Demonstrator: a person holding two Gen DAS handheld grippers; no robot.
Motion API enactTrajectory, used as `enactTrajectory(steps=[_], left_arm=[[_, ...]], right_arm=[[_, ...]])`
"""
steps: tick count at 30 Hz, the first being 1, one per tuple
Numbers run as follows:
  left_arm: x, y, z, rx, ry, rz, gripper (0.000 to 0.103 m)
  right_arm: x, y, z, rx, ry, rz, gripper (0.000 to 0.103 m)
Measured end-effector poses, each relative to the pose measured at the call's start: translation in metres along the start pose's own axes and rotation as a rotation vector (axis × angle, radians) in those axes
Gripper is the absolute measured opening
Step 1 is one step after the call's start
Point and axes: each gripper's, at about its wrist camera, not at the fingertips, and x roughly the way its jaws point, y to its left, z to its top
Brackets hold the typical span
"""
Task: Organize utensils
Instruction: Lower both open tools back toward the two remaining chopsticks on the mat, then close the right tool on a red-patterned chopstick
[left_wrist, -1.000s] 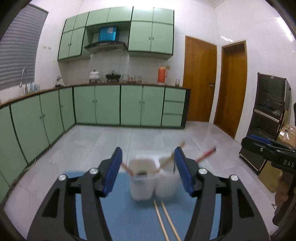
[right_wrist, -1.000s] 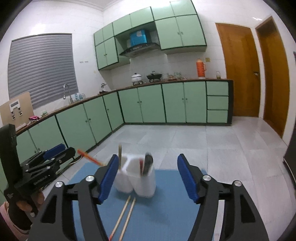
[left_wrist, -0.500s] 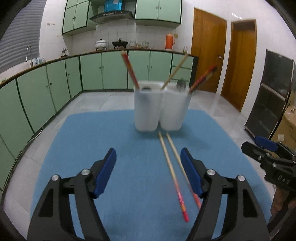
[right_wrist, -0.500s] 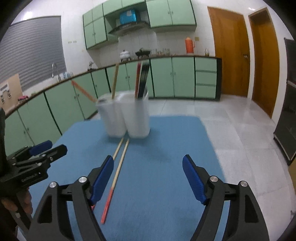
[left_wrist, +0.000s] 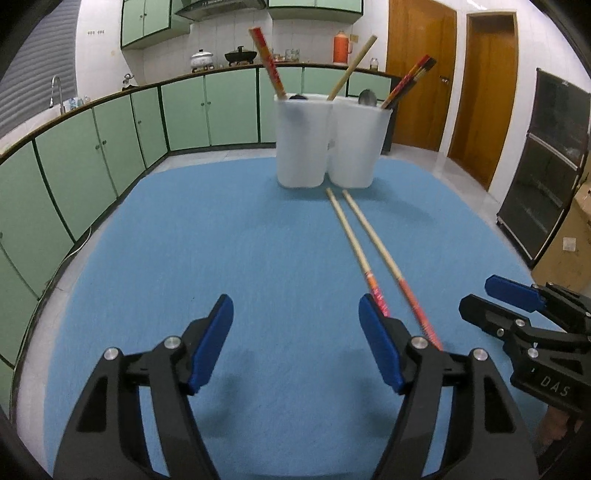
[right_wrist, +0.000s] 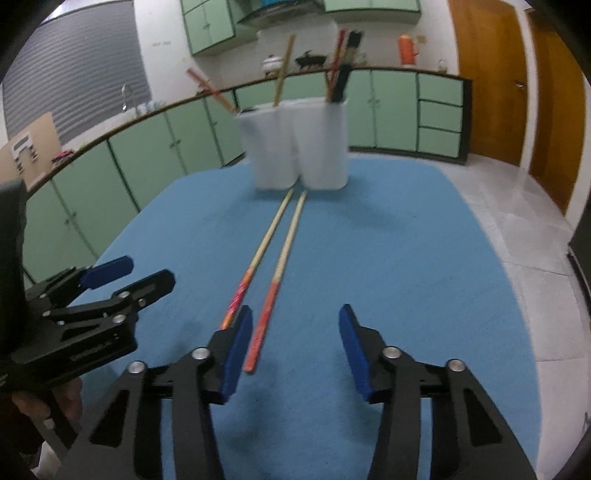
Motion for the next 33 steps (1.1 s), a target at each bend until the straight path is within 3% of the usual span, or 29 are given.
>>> enactTrajectory(steps=[6, 15, 19, 26, 33], left_arm=[[0.002, 0.011, -0.004, -0.020, 0.015, 0.011, 0.066], [0.004, 0.013, -0.002, -0.032, 0.019, 0.001, 0.066], [0.005, 0.011, -0.001, -0.031, 0.023, 0.000, 0.066], [0.005, 0.004, 0.000, -0.015, 0.022, -0.009, 0.066], [0.005, -0.006, -0.001, -0.008, 0.023, -0.054, 0.066]], right_arm=[[0.016, 0.011, -0.002, -0.023, 0.066, 0.033, 0.034], [0.040, 0.021, 0.004, -0.029, 0.128, 0.003, 0.023], [0.042, 0.019, 0.004, -0.025, 0.133, -0.009, 0.007], [0.034, 0.010, 0.000, 0.008, 0.128, -0.018, 0.006], [0.023, -0.023, -0.002, 0.104, 0.109, -0.091, 0.006]])
